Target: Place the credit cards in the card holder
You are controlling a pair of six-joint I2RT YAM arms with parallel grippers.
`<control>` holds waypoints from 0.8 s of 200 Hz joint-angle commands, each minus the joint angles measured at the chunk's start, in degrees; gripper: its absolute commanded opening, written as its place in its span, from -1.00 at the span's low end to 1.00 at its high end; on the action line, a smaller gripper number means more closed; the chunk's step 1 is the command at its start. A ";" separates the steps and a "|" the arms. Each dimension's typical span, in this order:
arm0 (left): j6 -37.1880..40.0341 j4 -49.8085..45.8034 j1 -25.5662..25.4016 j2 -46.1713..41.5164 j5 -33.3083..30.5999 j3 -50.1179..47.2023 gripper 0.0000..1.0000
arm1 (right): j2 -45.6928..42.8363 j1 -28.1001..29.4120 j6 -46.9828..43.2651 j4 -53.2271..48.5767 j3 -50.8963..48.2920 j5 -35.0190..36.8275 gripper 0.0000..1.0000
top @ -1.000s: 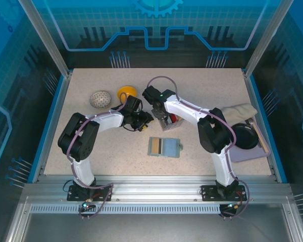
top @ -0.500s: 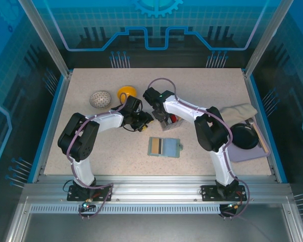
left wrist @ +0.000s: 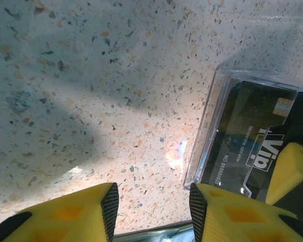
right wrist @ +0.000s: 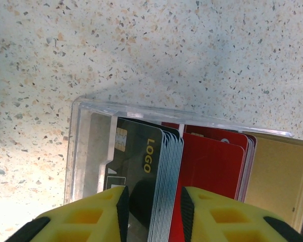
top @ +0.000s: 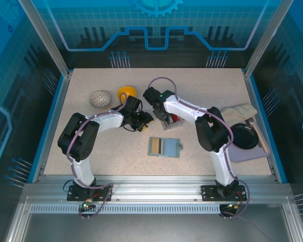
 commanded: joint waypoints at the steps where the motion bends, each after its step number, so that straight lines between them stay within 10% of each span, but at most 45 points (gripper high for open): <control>1: -0.24 -0.22 0.52 -1.77 0.32 -0.57 -0.10 | -2.59 -0.51 -0.07 -0.23 -0.94 1.88 -0.35; 160: 0.08 -0.25 0.45 -3.00 0.28 -1.09 -0.10 | -9.17 -0.94 2.39 -1.35 -2.65 -4.70 -0.96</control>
